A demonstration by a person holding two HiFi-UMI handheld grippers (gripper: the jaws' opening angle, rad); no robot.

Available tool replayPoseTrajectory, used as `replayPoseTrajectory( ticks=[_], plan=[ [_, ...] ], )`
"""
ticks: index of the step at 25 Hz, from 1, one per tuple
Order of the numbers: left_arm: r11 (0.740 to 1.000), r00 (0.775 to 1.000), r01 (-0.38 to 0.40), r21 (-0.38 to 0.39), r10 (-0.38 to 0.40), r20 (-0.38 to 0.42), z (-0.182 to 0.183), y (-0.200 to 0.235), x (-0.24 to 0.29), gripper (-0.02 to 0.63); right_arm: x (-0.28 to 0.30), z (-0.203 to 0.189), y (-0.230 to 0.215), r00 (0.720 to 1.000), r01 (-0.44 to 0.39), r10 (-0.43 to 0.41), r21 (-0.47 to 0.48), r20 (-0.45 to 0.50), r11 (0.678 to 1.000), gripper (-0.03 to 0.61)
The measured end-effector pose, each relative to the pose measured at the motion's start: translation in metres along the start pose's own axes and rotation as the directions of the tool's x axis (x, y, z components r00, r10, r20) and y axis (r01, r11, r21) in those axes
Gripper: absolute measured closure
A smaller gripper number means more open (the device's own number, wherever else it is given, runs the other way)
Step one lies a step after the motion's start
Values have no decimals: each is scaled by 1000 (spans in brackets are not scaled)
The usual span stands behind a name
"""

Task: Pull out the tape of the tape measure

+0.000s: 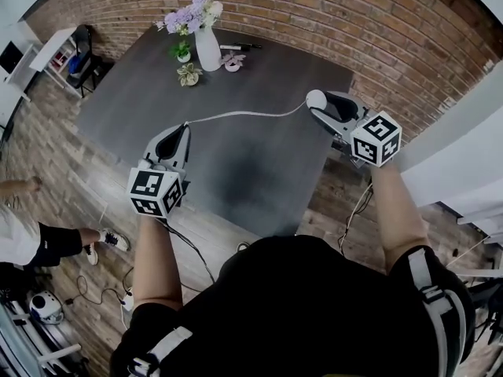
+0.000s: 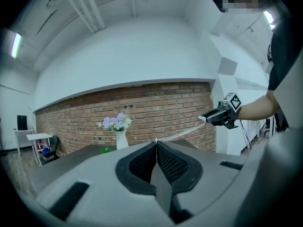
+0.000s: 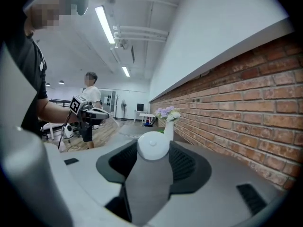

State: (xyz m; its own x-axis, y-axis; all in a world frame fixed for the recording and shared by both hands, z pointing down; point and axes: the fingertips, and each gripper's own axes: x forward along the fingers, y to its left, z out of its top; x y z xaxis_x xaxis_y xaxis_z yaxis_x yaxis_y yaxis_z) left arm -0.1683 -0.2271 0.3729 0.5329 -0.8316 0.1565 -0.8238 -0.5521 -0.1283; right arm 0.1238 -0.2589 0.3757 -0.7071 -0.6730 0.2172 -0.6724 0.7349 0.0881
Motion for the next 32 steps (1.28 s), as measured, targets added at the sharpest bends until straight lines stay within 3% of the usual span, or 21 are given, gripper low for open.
replayPoseTrajectory(
  ticks=[7,10,18,25,32],
  plan=[
    [999,999,-21,-39,19,-49,-22,3,6,601,13,-19,-2,999,-17,18,30,-37,999,368],
    [997,993,-54,-61,47,-108,-47,9,11,601,22,-38,-6,997,-16,21,61,-70,998,368],
    [983,958,-133,-125,95,-271,-135,16,38,601,73,-130,-18,970,25,10,144,-241,989,368],
    [961,906,-197,-192,104,-410,-217,25,65,600,113,-206,-27,922,68,6,178,-387,982,368],
    [961,870,-207,-183,96,-483,-250,25,73,600,132,-239,-30,895,86,4,181,-447,980,368]
  ],
)
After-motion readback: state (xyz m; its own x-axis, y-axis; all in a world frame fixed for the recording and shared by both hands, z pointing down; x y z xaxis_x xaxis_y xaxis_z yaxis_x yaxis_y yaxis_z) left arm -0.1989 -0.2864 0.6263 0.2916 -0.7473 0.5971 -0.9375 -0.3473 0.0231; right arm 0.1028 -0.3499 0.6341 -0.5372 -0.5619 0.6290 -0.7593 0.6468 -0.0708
